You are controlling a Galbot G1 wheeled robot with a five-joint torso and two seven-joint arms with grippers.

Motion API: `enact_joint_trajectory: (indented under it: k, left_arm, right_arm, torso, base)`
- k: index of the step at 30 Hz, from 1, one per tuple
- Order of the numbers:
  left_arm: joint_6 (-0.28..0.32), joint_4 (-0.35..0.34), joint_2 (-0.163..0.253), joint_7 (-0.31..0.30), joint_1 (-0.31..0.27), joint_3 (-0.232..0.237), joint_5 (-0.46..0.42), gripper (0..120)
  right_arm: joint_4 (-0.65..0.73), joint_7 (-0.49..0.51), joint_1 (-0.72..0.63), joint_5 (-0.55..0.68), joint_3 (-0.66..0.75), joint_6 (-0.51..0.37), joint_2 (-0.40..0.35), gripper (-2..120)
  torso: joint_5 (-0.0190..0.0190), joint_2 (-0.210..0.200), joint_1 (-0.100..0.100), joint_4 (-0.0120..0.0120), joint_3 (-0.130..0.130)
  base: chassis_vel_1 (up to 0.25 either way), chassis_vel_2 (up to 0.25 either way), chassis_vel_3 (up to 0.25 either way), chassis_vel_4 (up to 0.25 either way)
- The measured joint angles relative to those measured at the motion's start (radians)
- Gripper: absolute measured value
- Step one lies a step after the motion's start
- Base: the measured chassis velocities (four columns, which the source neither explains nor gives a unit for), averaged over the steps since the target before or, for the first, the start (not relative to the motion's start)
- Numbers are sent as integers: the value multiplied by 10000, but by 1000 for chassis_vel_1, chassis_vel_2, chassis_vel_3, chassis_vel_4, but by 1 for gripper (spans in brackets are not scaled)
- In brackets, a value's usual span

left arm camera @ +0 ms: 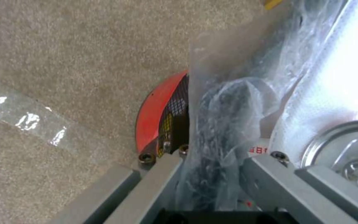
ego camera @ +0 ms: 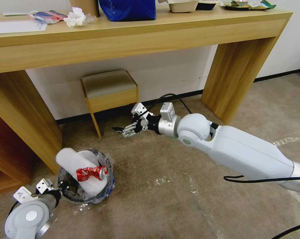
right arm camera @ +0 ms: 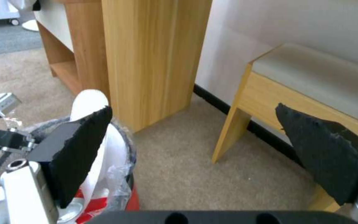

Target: Pick up the trash bin and place the garbage on the floor into it.

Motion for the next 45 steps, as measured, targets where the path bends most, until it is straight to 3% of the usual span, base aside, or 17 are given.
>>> enact_joint_trajectory:
  k: [12, 41, 45]
  left_arm:
    - [-61, 609, -13, 31, -297, -12, -198, 0]
    - [-72, 989, 271, -204, -595, -5, -378, 0]
    - [-77, 1008, 308, -205, -627, -3, -373, 14]
  right_arm:
    - [-104, -51, -12, -28, -3, 37, 19, 100]
    - [-79, -15, -117, -68, 117, 92, -60, 100]
    - [-100, -3, -137, -67, 124, 89, -50, 100]
  torso:
    - [2, 0, 0, 0, 0]
    - [-3, 0, 0, -1, 0]
    - [-4, 0, 0, -2, 0]
  base:
    - [0, 0, 0, 0]
    - [0, 0, 0, 0]
    - [0, 0, 0, 0]
